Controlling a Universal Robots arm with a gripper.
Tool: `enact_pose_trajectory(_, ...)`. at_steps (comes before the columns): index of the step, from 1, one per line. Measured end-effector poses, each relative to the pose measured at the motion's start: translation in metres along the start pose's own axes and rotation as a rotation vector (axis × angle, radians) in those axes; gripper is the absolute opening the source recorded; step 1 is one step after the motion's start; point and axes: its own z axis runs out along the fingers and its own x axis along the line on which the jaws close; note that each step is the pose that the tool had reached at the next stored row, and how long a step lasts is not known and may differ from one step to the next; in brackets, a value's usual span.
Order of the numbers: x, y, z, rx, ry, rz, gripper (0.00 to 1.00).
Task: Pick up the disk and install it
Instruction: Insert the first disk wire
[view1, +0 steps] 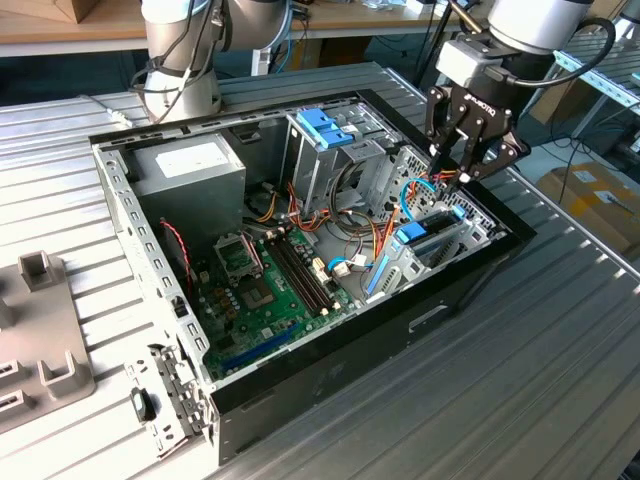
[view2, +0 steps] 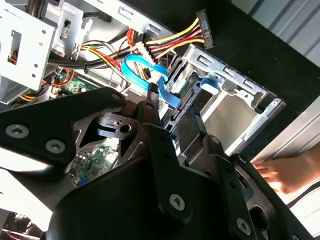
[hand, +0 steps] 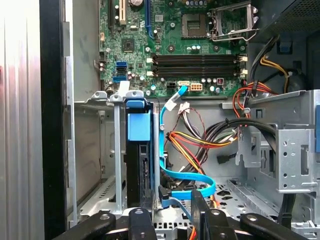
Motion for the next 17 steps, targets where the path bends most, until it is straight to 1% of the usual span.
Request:
enact_pose_trajectory(4,0.0000,-0.0010,-0.0022,-0.0027,0.0017,0.000,0.43)
enact_pose_trajectory(9,-0.0010,-0.0010,-0.0096,-0.0028,0.0050,0.000,0.43)
enact_pose_trajectory(11,-0.0013,-0.0010,-0.0123,-0.0028,0.0052,0.000,0.43)
enact_pose_trajectory(14,-0.0017,-0.0010,-0.0143,-0.0028,0.0050,0.000,0.43)
enact_pose_trajectory(17,-0.0013,-0.0007,-0.0148,-0.0020,0.0053,0.000,0.43)
